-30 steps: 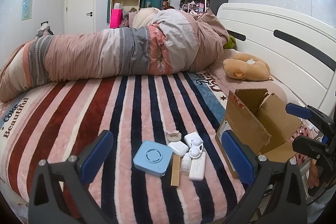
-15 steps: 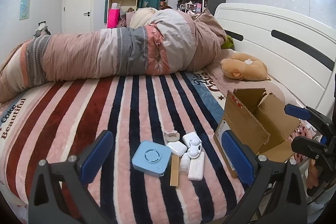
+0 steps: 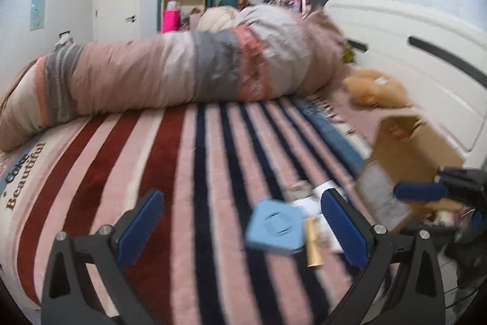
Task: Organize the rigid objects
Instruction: 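Grasp the light blue square case with the right tool, then carry the blue case into the cardboard box and open the right tool, then grasp the gold bar-shaped item with the right tool, then drop gold item in the box with the right tool while the left tool grasps the bottle, then carry the white bottle into the cardboard box and open the left tool, then grasp the white power bank with the right tool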
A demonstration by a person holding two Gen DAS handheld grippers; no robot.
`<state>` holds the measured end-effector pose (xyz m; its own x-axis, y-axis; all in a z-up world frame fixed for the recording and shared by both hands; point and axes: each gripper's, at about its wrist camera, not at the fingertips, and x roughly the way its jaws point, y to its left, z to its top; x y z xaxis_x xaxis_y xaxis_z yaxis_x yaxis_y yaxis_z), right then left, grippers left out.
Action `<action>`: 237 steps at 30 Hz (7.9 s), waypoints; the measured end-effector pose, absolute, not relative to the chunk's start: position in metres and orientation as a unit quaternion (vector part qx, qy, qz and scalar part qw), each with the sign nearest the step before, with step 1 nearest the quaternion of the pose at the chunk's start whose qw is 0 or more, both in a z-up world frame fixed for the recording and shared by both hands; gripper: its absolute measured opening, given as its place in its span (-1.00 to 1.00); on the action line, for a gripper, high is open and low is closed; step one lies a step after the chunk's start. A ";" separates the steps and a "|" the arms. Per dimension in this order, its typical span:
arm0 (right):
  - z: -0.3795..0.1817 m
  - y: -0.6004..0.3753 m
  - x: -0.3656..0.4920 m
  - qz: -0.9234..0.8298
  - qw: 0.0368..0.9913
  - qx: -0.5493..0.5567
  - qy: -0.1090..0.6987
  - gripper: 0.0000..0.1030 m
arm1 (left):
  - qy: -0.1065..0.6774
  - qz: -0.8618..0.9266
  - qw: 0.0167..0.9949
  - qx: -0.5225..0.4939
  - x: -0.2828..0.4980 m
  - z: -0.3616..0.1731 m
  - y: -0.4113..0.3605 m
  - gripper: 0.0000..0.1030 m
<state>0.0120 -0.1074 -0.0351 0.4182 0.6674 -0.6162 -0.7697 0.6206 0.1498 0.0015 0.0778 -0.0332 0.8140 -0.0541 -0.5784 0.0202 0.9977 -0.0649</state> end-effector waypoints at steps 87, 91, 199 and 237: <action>0.007 -0.273 0.081 0.240 0.897 -0.045 0.367 0.99 | 0.348 -0.256 0.902 0.005 0.097 0.050 -0.081 0.66; 0.018 -0.231 0.061 0.280 0.901 -0.072 0.323 0.99 | 0.331 -0.205 0.921 0.006 0.081 0.039 -0.031 0.67; 0.001 -0.254 0.003 0.267 0.900 -0.067 0.339 -0.63 | 0.338 -0.381 0.853 0.117 0.069 0.048 -0.128 -0.58; -0.182 -0.127 0.056 0.141 0.897 -0.025 0.418 -0.37 | 0.405 -0.195 0.893 -0.012 0.076 -0.095 0.047 0.37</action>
<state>0.0562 -0.1275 -0.1823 0.6108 0.2318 -0.7571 -0.2743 0.9589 0.0723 0.0757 0.0470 -0.0949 0.5959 -0.3592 -0.7182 0.3392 0.9233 -0.1803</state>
